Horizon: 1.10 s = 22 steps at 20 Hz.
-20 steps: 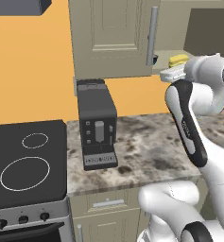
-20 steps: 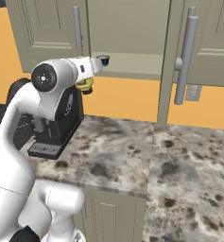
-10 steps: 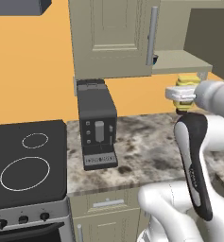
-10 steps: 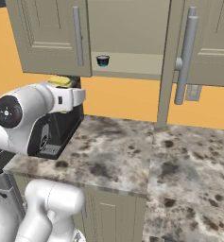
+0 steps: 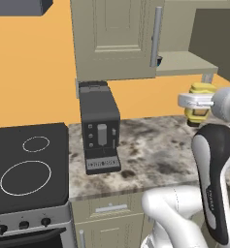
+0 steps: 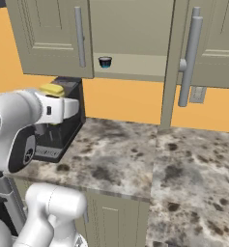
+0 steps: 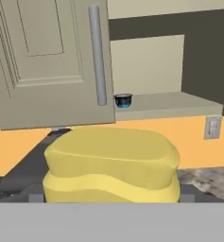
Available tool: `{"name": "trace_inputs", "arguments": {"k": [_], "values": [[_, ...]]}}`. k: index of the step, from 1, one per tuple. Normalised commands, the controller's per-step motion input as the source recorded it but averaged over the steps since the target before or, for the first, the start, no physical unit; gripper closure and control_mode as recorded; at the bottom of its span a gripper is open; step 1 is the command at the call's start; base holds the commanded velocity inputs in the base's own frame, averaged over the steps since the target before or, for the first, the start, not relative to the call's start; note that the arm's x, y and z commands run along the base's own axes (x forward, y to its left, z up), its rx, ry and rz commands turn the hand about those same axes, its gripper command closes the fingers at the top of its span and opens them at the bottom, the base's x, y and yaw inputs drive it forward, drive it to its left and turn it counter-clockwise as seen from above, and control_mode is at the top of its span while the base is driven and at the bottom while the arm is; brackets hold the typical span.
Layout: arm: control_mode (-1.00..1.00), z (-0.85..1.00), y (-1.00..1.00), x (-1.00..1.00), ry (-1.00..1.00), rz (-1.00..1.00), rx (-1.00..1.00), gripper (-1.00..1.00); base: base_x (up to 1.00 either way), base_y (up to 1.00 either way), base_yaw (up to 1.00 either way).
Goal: The dining table condiment station is running low on mustard. Refill the condiment station by opening the cabinet and taking the mustard from the cabinet and placing it on the dining table.
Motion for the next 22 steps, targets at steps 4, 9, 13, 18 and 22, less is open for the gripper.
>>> {"name": "trace_inputs", "arguments": {"k": [4, 9, 13, 18, 22], "values": [[-1.00, 0.05, 0.25, 0.00, 0.13, 0.00, -0.02, 1.00, 0.00, 0.00, 0.00], [-1.00, 0.00, 0.15, 0.04, 0.09, 0.00, -0.01, 1.00, 0.00, 0.00, 0.00], [1.00, 0.00, 0.02, 0.01, 0.00, 0.00, 0.00, 1.00, -0.02, 0.17, 0.00], [1.00, 0.00, 0.00, 0.00, 0.00, 0.00, 0.00, 1.00, -0.39, 0.51, 0.11], [1.00, 0.00, 0.00, 0.00, 0.00, 0.00, 0.00, 1.00, -0.46, 0.56, 0.39]]}}
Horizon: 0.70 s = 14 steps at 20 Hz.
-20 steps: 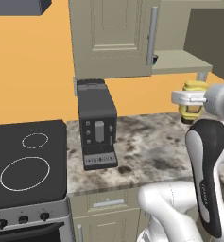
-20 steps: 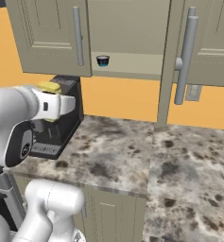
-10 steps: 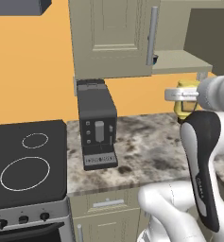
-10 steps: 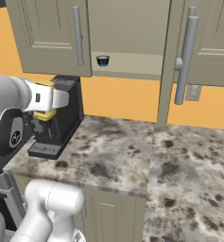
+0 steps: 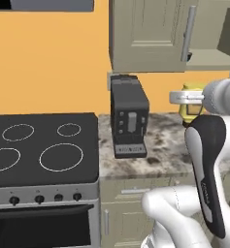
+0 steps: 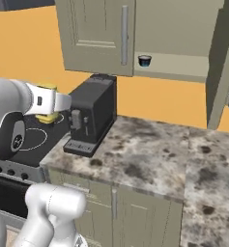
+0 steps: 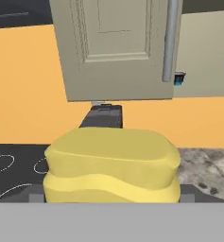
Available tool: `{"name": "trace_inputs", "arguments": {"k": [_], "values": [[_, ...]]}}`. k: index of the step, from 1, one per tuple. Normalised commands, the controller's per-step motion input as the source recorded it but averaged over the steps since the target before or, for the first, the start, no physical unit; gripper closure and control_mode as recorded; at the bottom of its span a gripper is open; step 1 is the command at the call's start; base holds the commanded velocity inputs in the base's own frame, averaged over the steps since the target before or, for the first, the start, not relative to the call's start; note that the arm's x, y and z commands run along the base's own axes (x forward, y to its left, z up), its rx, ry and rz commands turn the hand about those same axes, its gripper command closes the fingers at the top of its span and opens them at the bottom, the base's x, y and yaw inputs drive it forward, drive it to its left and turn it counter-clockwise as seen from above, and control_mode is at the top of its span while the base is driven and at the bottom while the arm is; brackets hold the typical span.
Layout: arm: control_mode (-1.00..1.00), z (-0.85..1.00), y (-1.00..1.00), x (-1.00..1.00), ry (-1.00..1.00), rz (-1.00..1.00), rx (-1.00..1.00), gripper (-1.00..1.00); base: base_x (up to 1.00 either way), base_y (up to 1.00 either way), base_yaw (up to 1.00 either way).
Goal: The dining table condiment station is running low on mustard. Refill the condiment station by opening the cabinet and taking the mustard from the cabinet and placing it on the dining table.
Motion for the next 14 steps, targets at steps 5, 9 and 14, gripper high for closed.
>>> {"name": "trace_inputs", "arguments": {"k": [5, 9, 14], "values": [[1.00, 0.00, 0.00, 0.00, 0.00, 0.00, 0.00, 1.00, -0.45, 0.41, 0.66], [1.00, 0.00, 0.00, 0.00, 0.00, 0.00, 0.00, 1.00, -0.26, 0.07, 0.81], [1.00, 0.00, 0.00, 0.00, 0.00, 0.00, 0.00, 1.00, -0.02, 0.00, 0.81]]}}
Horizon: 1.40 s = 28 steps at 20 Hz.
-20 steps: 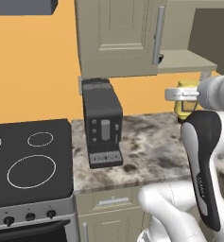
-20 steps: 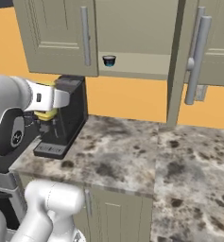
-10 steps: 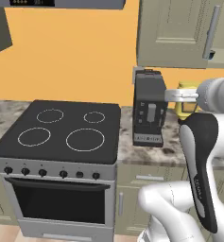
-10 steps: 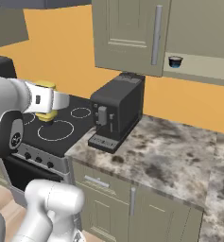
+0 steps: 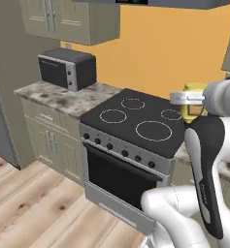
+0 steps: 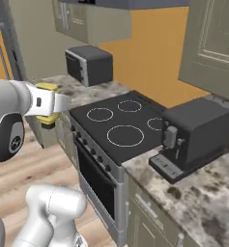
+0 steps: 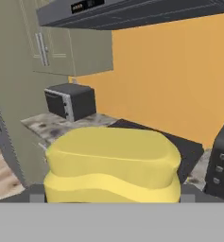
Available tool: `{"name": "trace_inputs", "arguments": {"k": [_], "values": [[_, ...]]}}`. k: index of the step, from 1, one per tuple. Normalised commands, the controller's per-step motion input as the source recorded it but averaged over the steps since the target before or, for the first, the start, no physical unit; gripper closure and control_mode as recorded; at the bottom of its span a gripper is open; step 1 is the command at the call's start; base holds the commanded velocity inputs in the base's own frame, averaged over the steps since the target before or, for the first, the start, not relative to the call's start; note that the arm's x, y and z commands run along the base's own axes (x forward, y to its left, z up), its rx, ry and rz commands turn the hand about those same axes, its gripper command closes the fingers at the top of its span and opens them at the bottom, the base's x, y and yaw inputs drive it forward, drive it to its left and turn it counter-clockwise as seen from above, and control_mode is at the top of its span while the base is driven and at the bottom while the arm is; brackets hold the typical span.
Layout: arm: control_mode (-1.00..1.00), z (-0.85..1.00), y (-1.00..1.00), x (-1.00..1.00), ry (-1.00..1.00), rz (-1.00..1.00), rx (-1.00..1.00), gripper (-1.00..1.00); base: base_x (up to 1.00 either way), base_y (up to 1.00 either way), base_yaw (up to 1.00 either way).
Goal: The dining table condiment station is running low on mustard. Refill the condiment station by opening the cabinet and taking the mustard from the cabinet and placing it on the dining table.
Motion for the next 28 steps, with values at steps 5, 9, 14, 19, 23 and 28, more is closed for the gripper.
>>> {"name": "trace_inputs", "arguments": {"k": [5, 9, 14, 19, 23, 28], "values": [[1.00, 0.00, 0.00, 0.00, 0.00, 0.00, 0.00, 1.00, 0.01, 0.00, 0.80], [1.00, 0.00, 0.00, 0.00, 0.00, 0.00, 0.00, 1.00, 0.02, -0.02, 0.82], [1.00, 0.00, 0.00, 0.00, 0.00, 0.00, 0.00, 1.00, 0.11, 0.00, 0.81], [1.00, 0.00, 0.00, 0.00, 0.00, 0.00, 0.00, 1.00, 0.23, 0.00, 0.78], [1.00, 0.00, 0.00, 0.00, 0.00, 0.00, 0.00, 1.00, 0.47, 0.00, 0.65], [1.00, 0.00, 0.00, 0.00, 0.00, 0.00, 0.00, 1.00, 0.77, -0.10, 0.34]]}}
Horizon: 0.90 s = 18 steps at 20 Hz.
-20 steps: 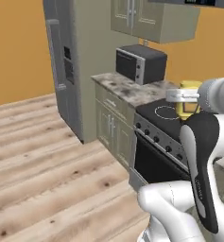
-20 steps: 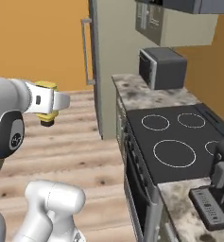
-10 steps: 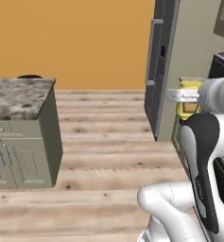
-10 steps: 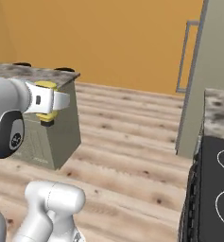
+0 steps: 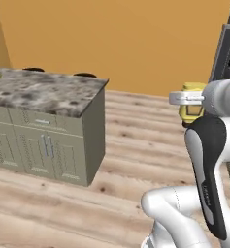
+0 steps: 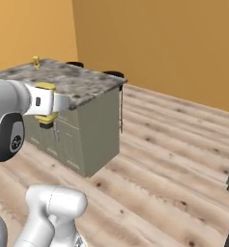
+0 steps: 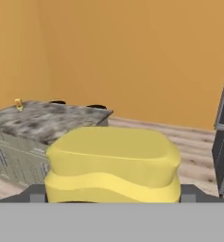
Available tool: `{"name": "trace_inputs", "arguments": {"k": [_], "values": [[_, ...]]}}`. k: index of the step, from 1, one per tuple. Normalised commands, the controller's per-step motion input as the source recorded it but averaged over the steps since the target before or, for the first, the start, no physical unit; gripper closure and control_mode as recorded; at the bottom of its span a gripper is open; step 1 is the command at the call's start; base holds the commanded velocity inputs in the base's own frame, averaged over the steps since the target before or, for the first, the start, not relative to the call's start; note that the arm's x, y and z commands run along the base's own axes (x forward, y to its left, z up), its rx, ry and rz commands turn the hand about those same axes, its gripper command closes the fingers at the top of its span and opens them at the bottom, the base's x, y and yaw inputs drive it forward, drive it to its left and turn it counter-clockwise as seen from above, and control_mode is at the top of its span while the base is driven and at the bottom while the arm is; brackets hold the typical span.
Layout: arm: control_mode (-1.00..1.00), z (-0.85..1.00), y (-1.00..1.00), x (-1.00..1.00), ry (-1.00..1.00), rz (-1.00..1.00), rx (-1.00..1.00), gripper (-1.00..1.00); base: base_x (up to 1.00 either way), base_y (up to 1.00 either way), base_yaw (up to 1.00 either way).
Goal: The dining table condiment station is running low on mustard. Refill the condiment station by opening the cabinet and taking the mustard from the cabinet and placing it on the dining table.
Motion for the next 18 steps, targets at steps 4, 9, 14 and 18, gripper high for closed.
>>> {"name": "trace_inputs", "arguments": {"k": [4, 9, 14, 18], "values": [[1.00, 0.00, 0.00, 0.00, 0.00, 0.00, 0.00, 1.00, 0.98, -0.43, 0.06], [1.00, 0.00, 0.00, 0.00, 0.00, 0.00, 0.00, 1.00, 0.98, -0.40, 0.01], [1.00, 0.00, 0.00, 0.00, 0.00, 0.00, 0.00, 1.00, 0.54, 0.08, 0.07], [1.00, 0.00, 0.00, 0.00, 0.00, 0.00, 0.00, 1.00, 0.33, 0.64, 0.04]]}}
